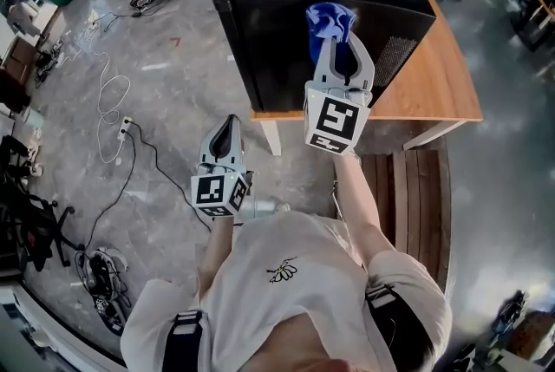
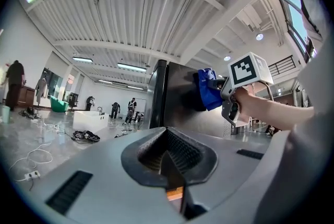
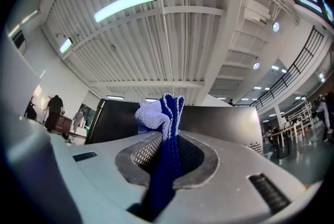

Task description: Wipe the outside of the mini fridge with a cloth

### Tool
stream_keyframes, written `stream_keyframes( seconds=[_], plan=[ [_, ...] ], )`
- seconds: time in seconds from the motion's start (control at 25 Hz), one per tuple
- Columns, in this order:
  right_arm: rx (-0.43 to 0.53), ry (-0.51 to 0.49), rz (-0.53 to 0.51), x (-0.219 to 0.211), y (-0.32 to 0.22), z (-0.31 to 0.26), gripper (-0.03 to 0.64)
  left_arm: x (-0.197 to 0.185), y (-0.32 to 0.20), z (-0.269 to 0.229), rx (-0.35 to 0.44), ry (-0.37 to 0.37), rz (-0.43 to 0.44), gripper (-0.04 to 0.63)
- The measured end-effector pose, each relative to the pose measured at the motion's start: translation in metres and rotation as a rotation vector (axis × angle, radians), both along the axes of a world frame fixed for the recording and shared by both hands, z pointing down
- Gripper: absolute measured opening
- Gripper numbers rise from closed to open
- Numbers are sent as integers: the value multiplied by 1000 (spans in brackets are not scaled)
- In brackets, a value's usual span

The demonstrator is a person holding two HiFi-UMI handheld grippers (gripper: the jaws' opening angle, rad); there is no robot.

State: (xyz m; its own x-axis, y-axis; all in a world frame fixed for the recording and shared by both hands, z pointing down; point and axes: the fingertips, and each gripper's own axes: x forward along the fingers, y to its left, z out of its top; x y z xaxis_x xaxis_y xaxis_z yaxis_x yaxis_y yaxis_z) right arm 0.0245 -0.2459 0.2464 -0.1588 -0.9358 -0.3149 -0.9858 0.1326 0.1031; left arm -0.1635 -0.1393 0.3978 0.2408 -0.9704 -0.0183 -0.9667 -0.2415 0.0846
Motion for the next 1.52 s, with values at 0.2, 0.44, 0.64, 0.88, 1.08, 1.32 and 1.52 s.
stream_keyframes(
  seconds=[0.2, 0.44, 0.64, 0.88, 1.08, 1.32, 1.52],
  plan=[
    [9, 19, 96, 40, -1, 1, 61, 13, 0, -1, 1, -15, 32, 5],
    [1, -14, 231, 107, -3, 7, 61, 30, 1, 3, 1, -37, 70, 5],
    [-12, 19, 320, 143, -5, 9, 61, 46, -2, 1, 12, -59, 95, 5],
    [-19, 17, 388, 178, -6, 12, 61, 54, -6, 1, 21, -59, 105, 5],
    [-25, 21, 427, 196, -6, 14, 61, 54, -8, 1, 23, -54, 102, 5],
    [-30, 11, 453, 206, -7, 14, 61, 53, -8, -1, 27, -48, 97, 5],
    [-28, -1, 470, 214, -1, 13, 61, 45, -7, -1, 18, -44, 79, 5]
  ],
)
